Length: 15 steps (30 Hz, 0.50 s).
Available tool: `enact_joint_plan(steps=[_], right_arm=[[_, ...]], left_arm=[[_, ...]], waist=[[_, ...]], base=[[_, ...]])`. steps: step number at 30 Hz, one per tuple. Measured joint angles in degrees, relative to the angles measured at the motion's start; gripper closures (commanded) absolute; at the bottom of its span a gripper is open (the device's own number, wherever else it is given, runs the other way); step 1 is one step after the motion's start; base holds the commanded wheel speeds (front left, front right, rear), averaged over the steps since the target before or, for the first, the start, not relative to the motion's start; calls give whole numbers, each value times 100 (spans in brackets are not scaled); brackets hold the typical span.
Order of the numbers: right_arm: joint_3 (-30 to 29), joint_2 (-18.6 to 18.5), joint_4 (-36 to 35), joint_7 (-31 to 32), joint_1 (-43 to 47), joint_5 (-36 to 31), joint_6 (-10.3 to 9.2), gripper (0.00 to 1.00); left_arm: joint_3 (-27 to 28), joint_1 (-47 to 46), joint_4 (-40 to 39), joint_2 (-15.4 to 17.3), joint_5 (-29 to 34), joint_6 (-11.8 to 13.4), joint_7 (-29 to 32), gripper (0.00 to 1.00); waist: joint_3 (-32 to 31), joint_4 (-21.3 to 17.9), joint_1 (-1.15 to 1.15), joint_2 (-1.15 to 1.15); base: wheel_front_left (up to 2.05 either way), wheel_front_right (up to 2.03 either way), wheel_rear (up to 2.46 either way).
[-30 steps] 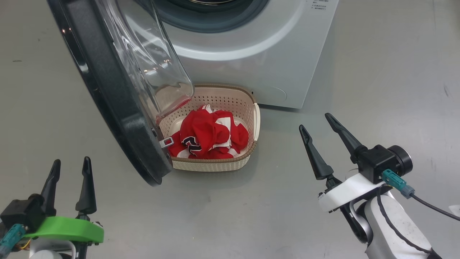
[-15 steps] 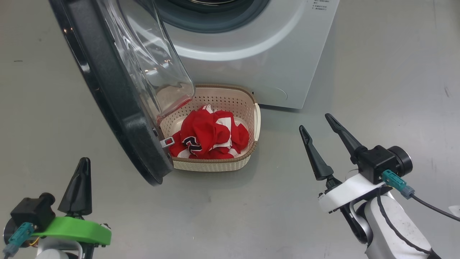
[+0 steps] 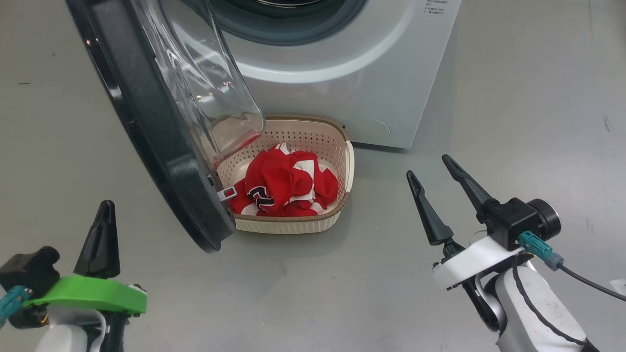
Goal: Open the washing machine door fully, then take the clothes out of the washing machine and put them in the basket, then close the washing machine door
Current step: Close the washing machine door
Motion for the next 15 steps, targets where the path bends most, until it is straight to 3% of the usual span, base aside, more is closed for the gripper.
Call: enact_joint_plan(steps=[11,15], right_arm=[[3,13,9,0,29,-35,3,0],[11,18,31,0,88,-38,7,0]], left_arm=[[488,-332,-398,-617,-3207,0,1439,100],[742,-396,-495,-689,-4328,0,2069,100]], waist=[[-76,-20,0,0],[-111,-24,0,0]], base=[[0,0,0],[0,0,0]])
